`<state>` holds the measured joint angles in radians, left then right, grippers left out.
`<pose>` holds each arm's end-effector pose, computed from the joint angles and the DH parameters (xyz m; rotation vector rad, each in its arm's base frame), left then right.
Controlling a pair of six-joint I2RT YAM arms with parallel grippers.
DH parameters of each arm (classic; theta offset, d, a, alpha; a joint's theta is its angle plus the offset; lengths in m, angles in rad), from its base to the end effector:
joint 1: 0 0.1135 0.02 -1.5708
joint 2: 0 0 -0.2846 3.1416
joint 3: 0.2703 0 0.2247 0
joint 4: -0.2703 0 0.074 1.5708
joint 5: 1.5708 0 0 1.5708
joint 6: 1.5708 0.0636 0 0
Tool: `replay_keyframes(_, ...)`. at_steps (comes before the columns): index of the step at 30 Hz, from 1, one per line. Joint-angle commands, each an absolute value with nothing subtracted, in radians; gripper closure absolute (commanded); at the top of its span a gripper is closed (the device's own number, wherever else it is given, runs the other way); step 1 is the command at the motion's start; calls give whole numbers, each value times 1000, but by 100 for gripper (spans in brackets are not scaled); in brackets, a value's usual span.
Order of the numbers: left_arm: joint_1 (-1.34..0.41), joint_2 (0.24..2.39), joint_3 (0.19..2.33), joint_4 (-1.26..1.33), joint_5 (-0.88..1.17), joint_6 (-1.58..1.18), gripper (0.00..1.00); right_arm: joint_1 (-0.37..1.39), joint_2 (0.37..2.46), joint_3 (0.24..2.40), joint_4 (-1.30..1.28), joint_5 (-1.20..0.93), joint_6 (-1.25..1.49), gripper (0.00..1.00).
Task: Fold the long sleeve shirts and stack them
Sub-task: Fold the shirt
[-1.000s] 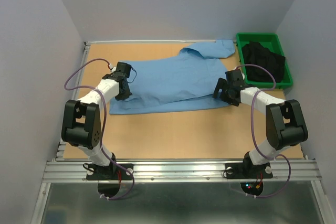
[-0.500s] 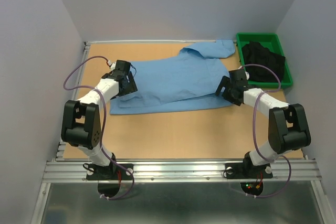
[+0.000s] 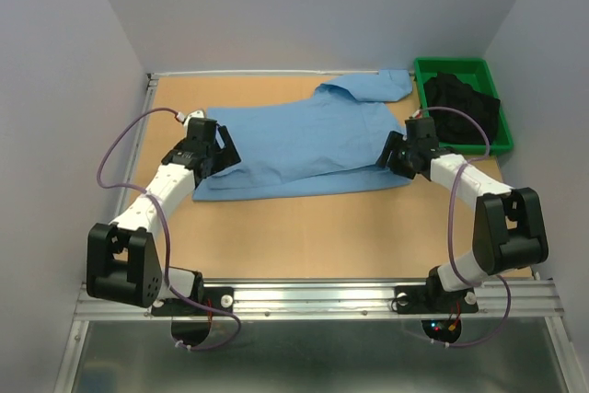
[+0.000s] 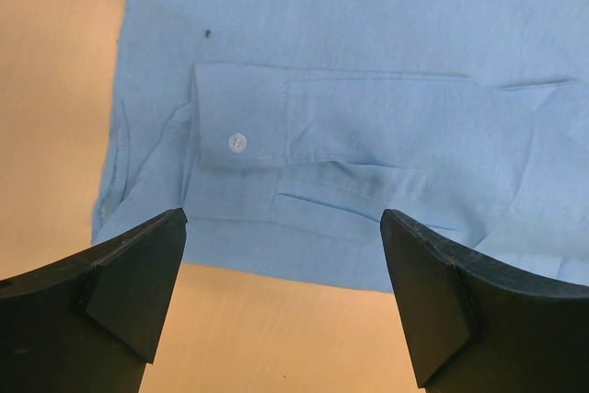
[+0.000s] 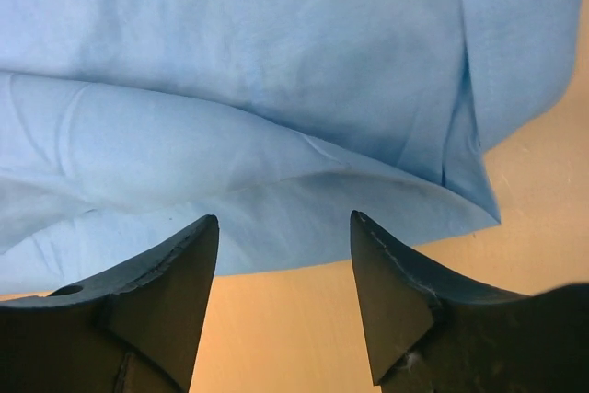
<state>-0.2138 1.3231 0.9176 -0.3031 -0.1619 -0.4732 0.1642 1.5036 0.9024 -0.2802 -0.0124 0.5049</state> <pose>0.2726 -0.0487 0.2701 -0.3781 2.2429 -0.1785 0.2967 0.0500 0.2183 0.4145 2.4421 0.3065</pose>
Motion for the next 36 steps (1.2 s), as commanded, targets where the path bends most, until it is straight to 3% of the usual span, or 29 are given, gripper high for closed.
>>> replay_keyframes(1,-209,1298,868,-255,-98,-477,1,158,1488,979,-256,-68,414,36)
replay_keyframes(9,-230,1267,815,-198,-31,-497,1,160,1508,1023,-253,-60,335,40)
replay_keyframes(15,-222,1249,781,-221,-136,-574,1,160,1514,1026,-252,-67,125,41)
replay_keyframes(22,-72,1244,744,-198,-71,-617,2,164,1509,973,-216,-64,-20,44)
replay_keyframes(32,-18,1322,674,-104,-6,-653,23,169,1519,954,-206,-8,-98,43)
replay_keyframes(36,-9,1341,661,-95,-6,-666,25,170,1537,962,-206,-15,-113,43)
